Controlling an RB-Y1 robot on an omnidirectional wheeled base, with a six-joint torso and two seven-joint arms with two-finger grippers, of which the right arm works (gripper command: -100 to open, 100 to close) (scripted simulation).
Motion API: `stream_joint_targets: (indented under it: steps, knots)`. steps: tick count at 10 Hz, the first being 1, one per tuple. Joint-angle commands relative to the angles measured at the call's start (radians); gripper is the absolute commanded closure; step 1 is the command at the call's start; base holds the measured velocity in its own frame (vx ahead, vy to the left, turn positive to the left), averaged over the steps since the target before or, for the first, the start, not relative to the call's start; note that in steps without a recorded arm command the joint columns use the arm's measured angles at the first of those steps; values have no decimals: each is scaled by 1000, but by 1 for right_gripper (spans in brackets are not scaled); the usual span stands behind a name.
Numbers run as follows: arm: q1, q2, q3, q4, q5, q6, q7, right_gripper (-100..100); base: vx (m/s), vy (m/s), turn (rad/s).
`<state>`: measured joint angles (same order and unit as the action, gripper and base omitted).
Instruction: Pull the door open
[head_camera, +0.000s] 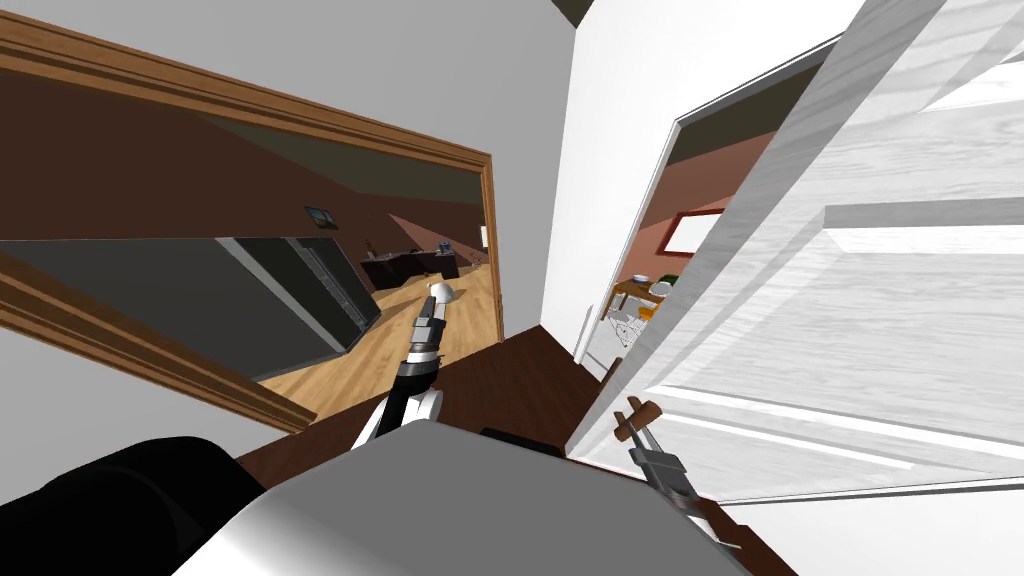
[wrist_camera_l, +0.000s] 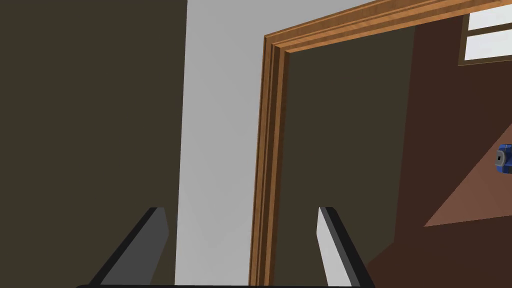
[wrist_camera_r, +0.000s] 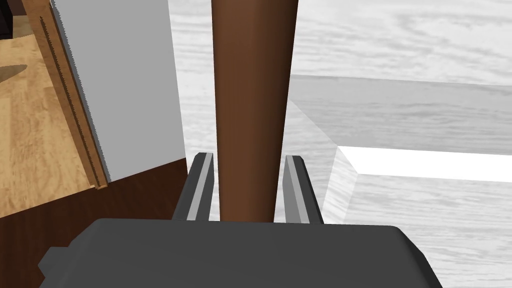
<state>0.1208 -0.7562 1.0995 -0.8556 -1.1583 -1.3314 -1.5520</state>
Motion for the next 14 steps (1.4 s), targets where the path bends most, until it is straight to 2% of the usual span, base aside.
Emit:
stream_joint_targets:
  steps: [1, 4, 10, 14]
  knots:
    - [-4, 17, -36, 4, 13, 18, 8, 100, -140, -32, 150]
    - [-14, 54, -117, 14, 41, 57, 27, 100, -206, -74, 237]
    - [-27, 107, -232, 28, 82, 113, 53, 100, -111, -40, 147]
    - [-38, 149, -323, 39, 114, 157, 74, 100, -113, -48, 170]
